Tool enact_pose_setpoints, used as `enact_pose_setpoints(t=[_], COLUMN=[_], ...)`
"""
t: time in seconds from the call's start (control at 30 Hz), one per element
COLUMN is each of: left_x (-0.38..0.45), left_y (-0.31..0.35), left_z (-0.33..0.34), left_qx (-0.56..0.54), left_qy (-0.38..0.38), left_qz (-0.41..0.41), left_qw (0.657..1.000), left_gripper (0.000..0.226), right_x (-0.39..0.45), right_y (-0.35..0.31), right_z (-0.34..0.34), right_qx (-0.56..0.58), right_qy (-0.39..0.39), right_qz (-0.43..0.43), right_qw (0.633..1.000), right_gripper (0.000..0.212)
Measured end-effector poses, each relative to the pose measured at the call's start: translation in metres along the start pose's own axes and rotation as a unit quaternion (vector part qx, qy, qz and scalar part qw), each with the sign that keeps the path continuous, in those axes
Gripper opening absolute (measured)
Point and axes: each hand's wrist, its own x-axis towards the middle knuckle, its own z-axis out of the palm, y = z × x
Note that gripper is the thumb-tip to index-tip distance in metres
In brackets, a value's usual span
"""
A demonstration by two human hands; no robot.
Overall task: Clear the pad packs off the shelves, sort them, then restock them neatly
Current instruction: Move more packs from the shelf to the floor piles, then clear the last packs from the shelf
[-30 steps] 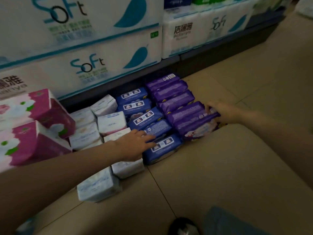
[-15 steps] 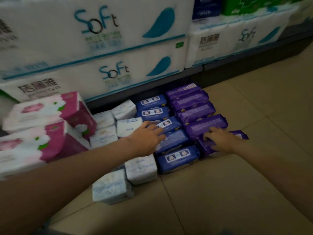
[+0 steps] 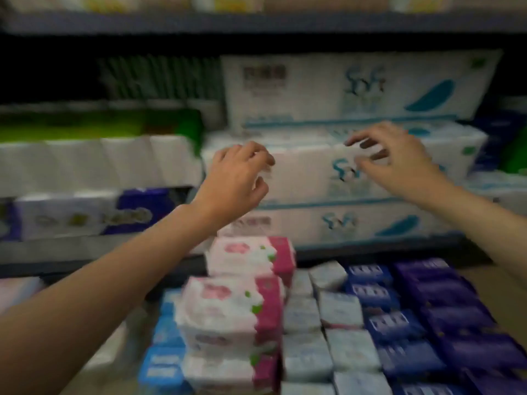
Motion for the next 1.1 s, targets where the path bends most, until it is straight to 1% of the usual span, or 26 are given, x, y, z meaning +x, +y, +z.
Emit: enact_pose_setpoints(t=[0.07,0.17,0.23,0.3,0.4,0.47,0.53,0.63,0.73,0.87,0.93,1.03,1.1], left_x=[0.000,-0.006,-0.013,-0.019,-0.025,-0.019,-0.009,0.016,0.053,0.097,0.107,0.104,0.098], left_y=[-0.058,-0.141,-0.190,-0.231,-0.276,-0.299,-0.316,-0.345,-0.374,-0.397,-0.403,-0.408,-0.417], left_z=[-0.050,-0.123,-0.167,-0.202,-0.233,-0.242,-0.246,-0.247,-0.244,-0.250,-0.254,-0.258,-0.258], left_qx=[0.026,0.047,0.055,0.070,0.104,0.105,0.110,0.136,0.114,0.148,0.162,0.222,0.280], left_qy=[0.049,0.108,0.139,0.163,0.171,0.156,0.154,0.134,0.102,0.011,-0.017,-0.082,-0.112], left_qz=[-0.053,-0.100,-0.140,-0.165,-0.177,-0.190,-0.214,-0.276,-0.345,-0.422,-0.449,-0.462,-0.439], left_qw=[0.997,0.988,0.979,0.970,0.964,0.964,0.958,0.942,0.926,0.894,0.879,0.855,0.846], left_gripper=[0.043,0.050,0.041,0.029,0.026,0.024,0.028,0.039,0.051,0.063,0.063,0.061,0.061], right_x=[0.051,0.120,0.160,0.193,0.233,0.252,0.272,0.305,0.337,0.371,0.385,0.403,0.413], right_y=[-0.067,-0.154,-0.204,-0.246,-0.293,-0.309,-0.314,-0.310,-0.301,-0.296,-0.298,-0.308,-0.314], right_z=[0.004,0.025,0.047,0.070,0.101,0.115,0.123,0.128,0.127,0.115,0.114,0.129,0.145], right_qx=[0.012,-0.036,-0.067,-0.060,-0.041,-0.053,-0.073,-0.080,-0.085,-0.081,-0.083,-0.113,-0.124], right_qy=[0.047,0.085,0.101,0.098,0.080,0.059,0.031,-0.005,-0.027,-0.066,-0.083,-0.097,-0.100], right_qz=[-0.079,-0.182,-0.232,-0.255,-0.259,-0.245,-0.221,-0.186,-0.175,-0.155,-0.157,-0.179,-0.184], right_qw=[0.996,0.979,0.965,0.960,0.962,0.966,0.972,0.979,0.980,0.982,0.981,0.972,0.970], right_gripper=[0.025,0.027,0.025,0.022,0.027,0.030,0.033,0.038,0.043,0.047,0.049,0.051,0.055])
